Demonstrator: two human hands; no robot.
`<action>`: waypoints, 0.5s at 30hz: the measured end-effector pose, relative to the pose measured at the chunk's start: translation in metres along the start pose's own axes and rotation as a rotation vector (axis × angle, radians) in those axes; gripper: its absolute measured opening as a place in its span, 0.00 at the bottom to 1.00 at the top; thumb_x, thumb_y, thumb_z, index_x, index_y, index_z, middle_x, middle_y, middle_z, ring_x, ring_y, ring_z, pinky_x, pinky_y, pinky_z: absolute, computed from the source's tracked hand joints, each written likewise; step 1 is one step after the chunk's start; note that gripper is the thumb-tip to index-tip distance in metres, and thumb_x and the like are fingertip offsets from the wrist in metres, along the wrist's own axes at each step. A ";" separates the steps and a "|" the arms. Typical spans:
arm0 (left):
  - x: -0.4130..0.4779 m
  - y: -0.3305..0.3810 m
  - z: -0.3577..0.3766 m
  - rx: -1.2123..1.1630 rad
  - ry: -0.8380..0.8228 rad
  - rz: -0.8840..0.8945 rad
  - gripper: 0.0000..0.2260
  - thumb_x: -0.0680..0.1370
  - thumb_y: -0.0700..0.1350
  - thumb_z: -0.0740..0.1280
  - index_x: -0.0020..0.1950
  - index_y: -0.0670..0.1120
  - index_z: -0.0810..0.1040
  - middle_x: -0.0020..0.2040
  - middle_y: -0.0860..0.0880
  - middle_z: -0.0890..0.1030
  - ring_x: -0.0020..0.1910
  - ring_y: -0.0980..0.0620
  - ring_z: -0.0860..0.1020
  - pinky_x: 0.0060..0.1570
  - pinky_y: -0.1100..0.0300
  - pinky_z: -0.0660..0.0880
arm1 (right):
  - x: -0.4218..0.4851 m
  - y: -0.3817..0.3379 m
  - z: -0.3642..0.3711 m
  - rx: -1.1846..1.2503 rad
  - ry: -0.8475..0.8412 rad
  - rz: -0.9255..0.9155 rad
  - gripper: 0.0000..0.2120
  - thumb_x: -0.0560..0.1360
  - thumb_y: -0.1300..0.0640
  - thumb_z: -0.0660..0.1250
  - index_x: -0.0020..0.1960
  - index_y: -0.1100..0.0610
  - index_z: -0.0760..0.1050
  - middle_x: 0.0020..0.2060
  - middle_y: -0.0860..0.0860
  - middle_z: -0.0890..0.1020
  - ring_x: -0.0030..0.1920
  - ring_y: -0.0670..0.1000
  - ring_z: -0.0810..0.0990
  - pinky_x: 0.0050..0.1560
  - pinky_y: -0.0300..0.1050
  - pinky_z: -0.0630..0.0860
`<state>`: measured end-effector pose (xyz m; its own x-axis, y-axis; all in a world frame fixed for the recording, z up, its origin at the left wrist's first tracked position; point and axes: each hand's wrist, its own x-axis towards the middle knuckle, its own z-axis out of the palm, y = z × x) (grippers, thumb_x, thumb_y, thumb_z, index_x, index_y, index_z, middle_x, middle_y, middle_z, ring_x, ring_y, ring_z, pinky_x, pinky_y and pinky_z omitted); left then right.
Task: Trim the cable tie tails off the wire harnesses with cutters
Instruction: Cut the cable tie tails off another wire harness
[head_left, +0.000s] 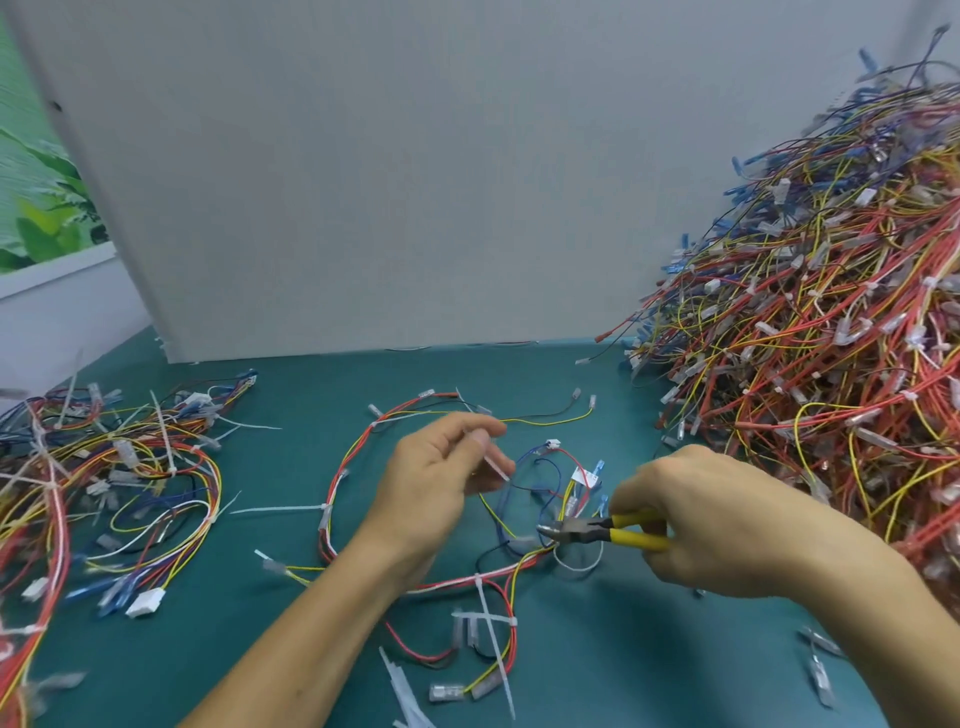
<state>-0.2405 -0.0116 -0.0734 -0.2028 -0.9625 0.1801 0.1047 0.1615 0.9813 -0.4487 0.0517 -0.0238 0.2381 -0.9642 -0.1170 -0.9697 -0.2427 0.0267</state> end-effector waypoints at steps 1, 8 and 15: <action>0.000 0.006 -0.003 -0.001 -0.008 0.000 0.12 0.81 0.34 0.58 0.46 0.43 0.79 0.33 0.50 0.81 0.38 0.50 0.80 0.43 0.58 0.80 | 0.000 -0.002 0.001 -0.003 -0.008 -0.010 0.05 0.68 0.52 0.63 0.44 0.47 0.73 0.41 0.49 0.79 0.46 0.54 0.77 0.45 0.51 0.78; -0.022 0.024 -0.036 0.620 -0.532 0.086 0.19 0.67 0.36 0.63 0.52 0.53 0.81 0.40 0.60 0.74 0.32 0.53 0.65 0.35 0.62 0.65 | -0.003 -0.011 -0.003 0.060 -0.066 -0.087 0.12 0.68 0.51 0.64 0.52 0.47 0.76 0.42 0.49 0.80 0.45 0.51 0.77 0.46 0.52 0.77; -0.037 0.000 -0.039 0.681 -0.719 0.067 0.12 0.68 0.46 0.77 0.49 0.53 0.82 0.46 0.59 0.76 0.45 0.61 0.77 0.48 0.65 0.72 | -0.006 -0.012 -0.004 0.073 -0.085 -0.092 0.10 0.69 0.52 0.65 0.50 0.46 0.75 0.40 0.48 0.78 0.42 0.46 0.74 0.43 0.48 0.77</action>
<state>-0.1950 0.0155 -0.0823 -0.7831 -0.6218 0.0136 -0.3986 0.5185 0.7565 -0.4376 0.0597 -0.0194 0.3237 -0.9249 -0.1995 -0.9461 -0.3182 -0.0599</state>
